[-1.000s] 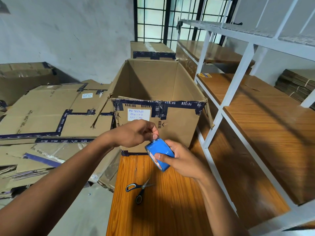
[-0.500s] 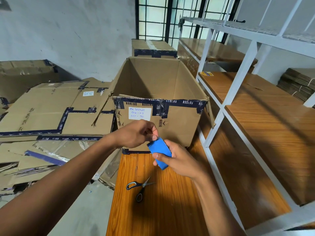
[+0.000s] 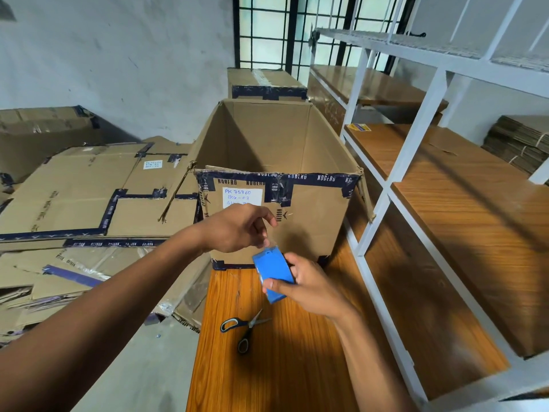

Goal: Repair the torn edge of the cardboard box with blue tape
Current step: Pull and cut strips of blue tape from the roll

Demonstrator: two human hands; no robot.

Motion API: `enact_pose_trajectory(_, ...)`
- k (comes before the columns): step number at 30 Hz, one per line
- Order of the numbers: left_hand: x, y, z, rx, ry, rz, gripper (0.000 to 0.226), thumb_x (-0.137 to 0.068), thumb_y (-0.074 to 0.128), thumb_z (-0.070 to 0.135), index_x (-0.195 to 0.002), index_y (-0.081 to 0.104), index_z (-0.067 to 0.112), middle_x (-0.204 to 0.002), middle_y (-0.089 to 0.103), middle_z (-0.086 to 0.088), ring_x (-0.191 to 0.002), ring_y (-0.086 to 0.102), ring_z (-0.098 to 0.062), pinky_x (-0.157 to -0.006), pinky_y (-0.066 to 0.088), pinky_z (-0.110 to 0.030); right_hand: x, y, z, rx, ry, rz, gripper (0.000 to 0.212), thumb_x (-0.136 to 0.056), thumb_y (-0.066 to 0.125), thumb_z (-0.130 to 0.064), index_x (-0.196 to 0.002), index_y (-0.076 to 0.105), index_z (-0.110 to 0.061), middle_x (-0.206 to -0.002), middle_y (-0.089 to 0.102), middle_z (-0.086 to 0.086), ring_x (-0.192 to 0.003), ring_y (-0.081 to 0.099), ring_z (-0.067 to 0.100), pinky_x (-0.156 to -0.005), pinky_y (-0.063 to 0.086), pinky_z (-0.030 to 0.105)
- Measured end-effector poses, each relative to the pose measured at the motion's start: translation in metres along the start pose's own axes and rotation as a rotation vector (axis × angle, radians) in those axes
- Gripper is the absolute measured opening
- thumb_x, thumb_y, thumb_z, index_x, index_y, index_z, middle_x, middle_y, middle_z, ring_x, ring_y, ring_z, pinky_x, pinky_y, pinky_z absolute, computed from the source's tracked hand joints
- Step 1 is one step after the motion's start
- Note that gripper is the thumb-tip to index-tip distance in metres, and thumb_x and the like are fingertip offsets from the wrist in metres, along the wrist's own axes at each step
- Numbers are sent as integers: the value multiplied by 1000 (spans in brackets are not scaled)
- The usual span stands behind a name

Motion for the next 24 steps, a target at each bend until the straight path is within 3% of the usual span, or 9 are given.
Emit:
enact_pose_trajectory(2, -1, -2, 1, -55, 5, 11, 52, -93, 78, 1, -139, 61, 17, -92, 76, 6, -79, 72, 3, -73, 53, -12, 0, 3, 10, 1, 15, -31, 56, -80, 79, -57, -127, 63, -33, -114, 76, -2, -107, 74, 16, -99, 59, 55)
enact_pose_trajectory(6, -3, 4, 8, -205, 40, 2, 64, -94, 76, -1, -151, 54, 16, -94, 77, 8, -81, 74, -2, -77, 57, -14, -3, 4, 18, 53, -8, 24, 49, -85, 76, -60, -122, 67, -30, -106, 77, -2, -100, 75, 16, -93, 62, 50)
enact_pose_trajectory(9, -9, 2, 19, -271, 80, 13, 65, -94, 70, -7, -153, 54, 14, -93, 77, 5, -78, 72, 0, -74, 53, -10, -6, 1, 28, 78, 28, 117, 38, -92, 73, -56, -110, 70, -23, -93, 76, -1, -83, 75, 9, -76, 65, 36)
enact_pose_trajectory(11, -15, -4, 28, -262, 111, 10, 67, -91, 66, -12, -152, 54, 14, -92, 78, 4, -79, 74, -3, -74, 56, -12, -5, -5, 34, 115, 74, 271, 52, -90, 64, -71, -91, 69, -19, -79, 71, 1, -66, 68, 11, -61, 56, 35)
enact_pose_trajectory(13, -22, -7, 35, -274, 139, 1, 67, -91, 67, -12, -151, 53, 14, -93, 79, 3, -80, 75, -4, -76, 59, -17, -4, -9, 39, 190, 81, 353, 50, -89, 60, -72, -82, 62, -23, -75, 66, -1, -63, 63, 8, -54, 48, 25)
enact_pose_trajectory(15, -30, -9, 38, -295, 147, -8, 64, -92, 68, -9, -150, 53, 13, -91, 78, 5, -78, 71, 1, -73, 54, -11, -3, -4, 49, 129, 86, 270, 38, -93, 65, -65, -96, 64, -27, -87, 70, -4, -76, 67, 3, -67, 56, 21)
enact_pose_trajectory(17, -36, -8, 36, -304, 129, -19, 63, -94, 71, -4, -152, 51, 13, -88, 75, 10, -76, 67, 6, -70, 48, -5, 1, 6, 61, 52, 108, 135, 45, -89, 69, -65, -119, 65, -32, -106, 74, -8, -98, 71, 4, -89, 62, 34)
enact_pose_trajectory(18, -38, -7, 33, -300, 116, -29, 64, -95, 72, -2, -153, 50, 14, -87, 73, 12, -75, 66, 6, -69, 47, -5, 4, 11, 68, 51, 119, 88, 48, -88, 70, -64, -125, 64, -33, -112, 74, -9, -105, 71, 5, -94, 61, 38)
enact_pose_trajectory(24, -46, 15, 21, -330, 101, -79, 67, -95, 72, -2, -155, 47, 14, -88, 75, 9, -80, 69, -1, -72, 48, -12, 18, 21, 90, 35, 178, 155, 36, -94, 73, -48, -124, 66, -29, -109, 75, -8, -102, 72, 3, -93, 62, 36)
Point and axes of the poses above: each hand's wrist, its own x-axis away from the middle knuckle, its own y-axis out of the palm, z = x × y, the point moved 5 cm from there along -x, towards the middle knuckle
